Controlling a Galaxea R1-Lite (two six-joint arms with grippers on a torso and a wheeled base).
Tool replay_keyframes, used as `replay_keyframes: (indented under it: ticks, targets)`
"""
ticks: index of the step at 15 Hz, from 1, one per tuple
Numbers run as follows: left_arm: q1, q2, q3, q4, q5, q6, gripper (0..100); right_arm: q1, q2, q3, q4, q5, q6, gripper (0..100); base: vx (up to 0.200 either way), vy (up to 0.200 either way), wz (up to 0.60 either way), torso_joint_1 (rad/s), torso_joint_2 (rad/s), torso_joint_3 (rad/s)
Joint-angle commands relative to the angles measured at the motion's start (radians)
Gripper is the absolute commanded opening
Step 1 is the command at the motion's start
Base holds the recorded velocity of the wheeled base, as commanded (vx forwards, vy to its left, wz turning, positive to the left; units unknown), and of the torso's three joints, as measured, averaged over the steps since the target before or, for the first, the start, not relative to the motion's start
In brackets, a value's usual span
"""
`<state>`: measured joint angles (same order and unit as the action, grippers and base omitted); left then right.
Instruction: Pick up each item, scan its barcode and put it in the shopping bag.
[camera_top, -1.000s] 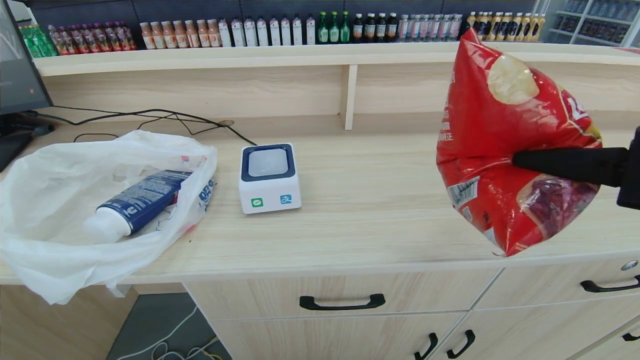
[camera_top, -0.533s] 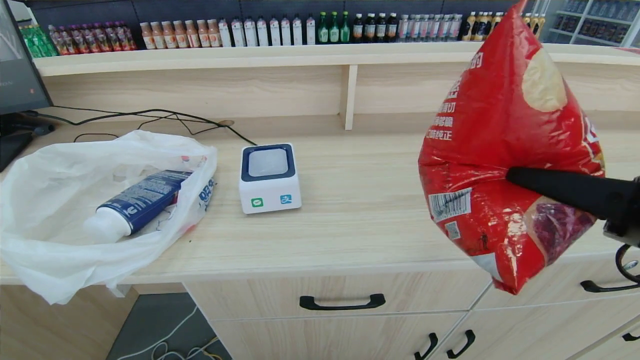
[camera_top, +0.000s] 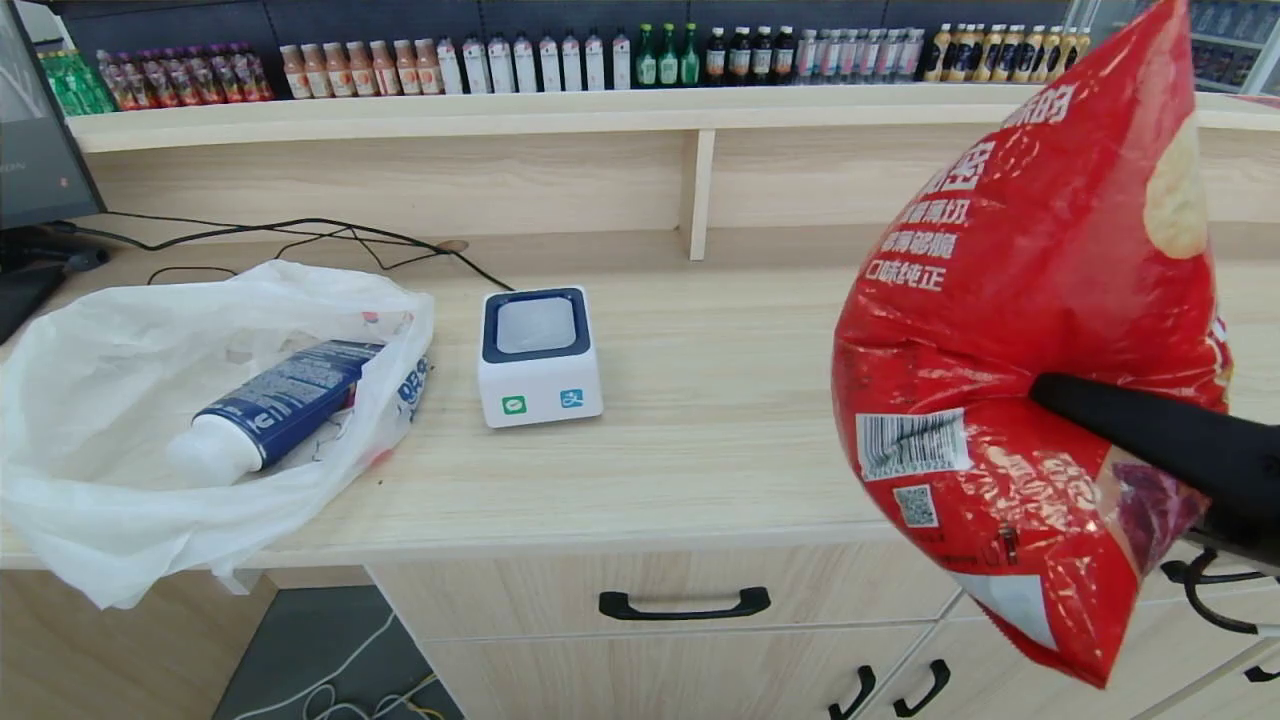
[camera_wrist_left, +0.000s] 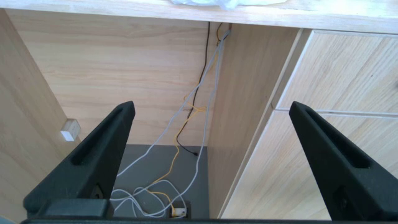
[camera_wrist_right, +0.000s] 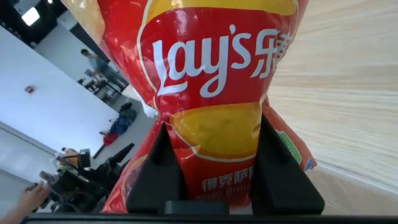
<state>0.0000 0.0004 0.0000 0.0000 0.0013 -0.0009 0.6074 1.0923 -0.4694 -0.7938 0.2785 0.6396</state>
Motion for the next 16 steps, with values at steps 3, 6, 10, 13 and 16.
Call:
replay_keyframes:
  ticks: [3,6,10,13,16]
  targets:
    - [-0.002,0.000,0.000,0.000,0.000,-0.001,100,0.002,0.112,0.021,-0.191,0.001,0.118,0,0.000,0.000,0.00,0.000,0.00,0.000]
    - [0.000,0.000,0.000,0.000,0.000,-0.001,100,0.058,0.110,0.061,-0.269,0.001,0.161,0,0.000,0.000,0.00,0.000,0.00,0.000]
    - [0.000,0.000,0.000,0.000,0.000,-0.001,100,0.130,0.109,0.136,-0.407,0.005,0.256,0,0.000,0.000,0.00,0.000,0.00,0.000]
    - [0.000,0.000,0.000,0.000,0.000,-0.001,100,0.129,0.112,0.130,-0.430,0.007,0.302,0,0.000,0.000,0.00,0.000,0.00,0.000]
    - [0.000,0.000,0.000,0.000,0.000,-0.001,100,0.130,0.127,0.126,-0.461,0.007,0.358,0,0.000,0.000,0.00,0.000,0.00,0.000]
